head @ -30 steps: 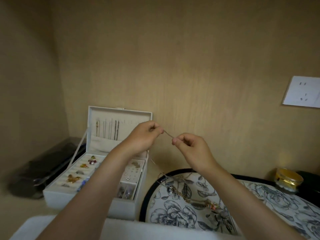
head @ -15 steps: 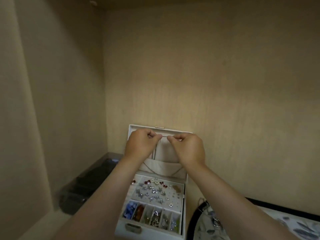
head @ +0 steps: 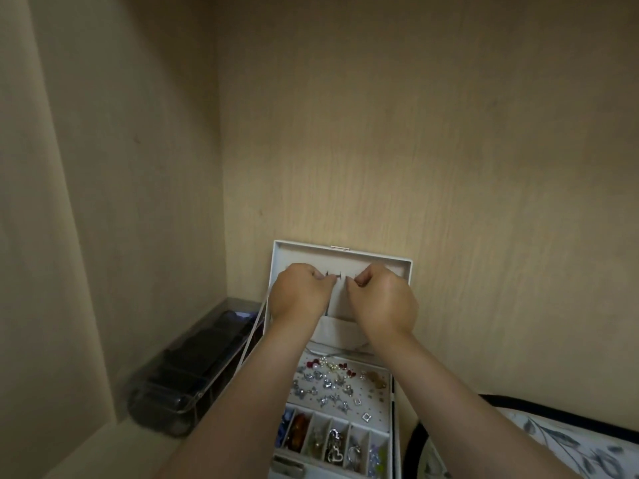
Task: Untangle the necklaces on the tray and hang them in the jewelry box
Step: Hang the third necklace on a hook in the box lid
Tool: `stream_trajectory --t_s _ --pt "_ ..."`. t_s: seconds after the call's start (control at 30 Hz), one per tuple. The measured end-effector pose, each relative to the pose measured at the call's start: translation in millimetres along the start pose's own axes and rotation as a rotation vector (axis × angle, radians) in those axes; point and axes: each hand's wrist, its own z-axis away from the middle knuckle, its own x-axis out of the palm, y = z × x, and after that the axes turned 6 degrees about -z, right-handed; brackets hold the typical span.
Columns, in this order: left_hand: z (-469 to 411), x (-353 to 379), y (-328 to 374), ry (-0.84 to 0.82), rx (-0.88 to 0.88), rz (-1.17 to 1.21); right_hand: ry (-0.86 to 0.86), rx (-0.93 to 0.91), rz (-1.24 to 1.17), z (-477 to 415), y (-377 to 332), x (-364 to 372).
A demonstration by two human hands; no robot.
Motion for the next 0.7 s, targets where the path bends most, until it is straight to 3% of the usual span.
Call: stream_trajectory --t_s 0.2,0.3,0.47,0.57,0.7 --pt "12.3 3.8 -13.4 -0.131 0.101 0.223 -0.225 0.009 -0.008 13.4 7.5 -0.3" --pt "14.6 -0.9 -14.0 -0.280 0.115 0.374 -0.398 0.103 -0.259 24.5 5.2 -1.6" --pt "17.7 -5.0 -19.9 -0.365 0.205 0.373 -0.584 0.282 -0.648 33.6 2.6 -11.8" --pt "21.5 -2.1 -26.1 -0.384 0.303 0.289 -0.633 0.198 -0.554 33.0 9.0 -15.4" --pt "22.2 3.8 -32.0 -0.360 0.249 0.299 -0.635 0.114 -0.381 26.8 20.0 -17.2"
